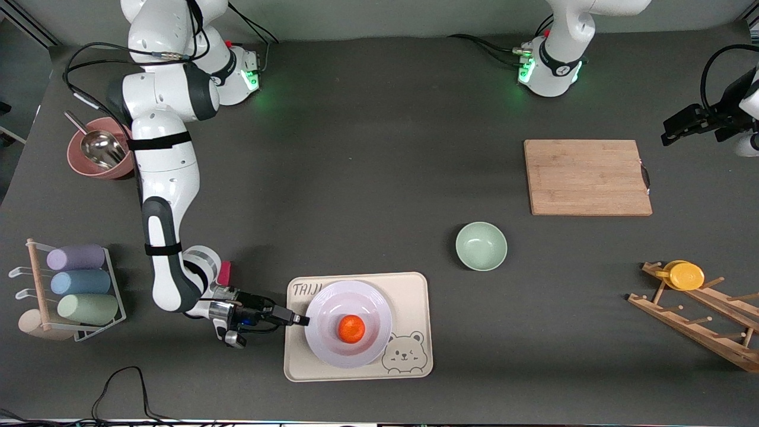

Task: Place orange and plate with both arms
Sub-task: 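Lower the plate onto the cream bear tray with the right gripper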

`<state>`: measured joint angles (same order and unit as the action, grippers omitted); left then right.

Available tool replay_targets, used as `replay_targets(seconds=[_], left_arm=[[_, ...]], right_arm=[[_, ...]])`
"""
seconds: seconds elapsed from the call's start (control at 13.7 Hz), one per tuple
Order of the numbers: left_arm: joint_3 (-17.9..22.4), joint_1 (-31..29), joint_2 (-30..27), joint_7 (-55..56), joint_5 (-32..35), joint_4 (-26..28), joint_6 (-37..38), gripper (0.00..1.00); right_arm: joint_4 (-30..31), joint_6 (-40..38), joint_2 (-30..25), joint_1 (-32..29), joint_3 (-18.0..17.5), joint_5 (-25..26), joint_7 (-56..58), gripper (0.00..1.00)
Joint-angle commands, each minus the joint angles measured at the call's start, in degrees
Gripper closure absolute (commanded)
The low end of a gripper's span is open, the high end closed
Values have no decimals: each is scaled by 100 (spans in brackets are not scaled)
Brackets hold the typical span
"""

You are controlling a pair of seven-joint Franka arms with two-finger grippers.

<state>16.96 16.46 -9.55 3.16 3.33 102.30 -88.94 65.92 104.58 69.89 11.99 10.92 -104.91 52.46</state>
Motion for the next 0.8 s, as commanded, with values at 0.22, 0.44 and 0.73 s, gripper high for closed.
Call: replay_targets(seconds=[0.22,0.44,0.73], left_arm=[[9,33,-12,71,36,0,9,0],[1,33,-12,80,1,9,-18,0],[9,-11,-39,80,1,0,-26,0]], right_arm=[[-228,-17,183,-39,-55,-179,98,46],[-211,-17,157,-39,-55,-179,124,0],[-211,-17,104,-39,-47,-170,36,0]])
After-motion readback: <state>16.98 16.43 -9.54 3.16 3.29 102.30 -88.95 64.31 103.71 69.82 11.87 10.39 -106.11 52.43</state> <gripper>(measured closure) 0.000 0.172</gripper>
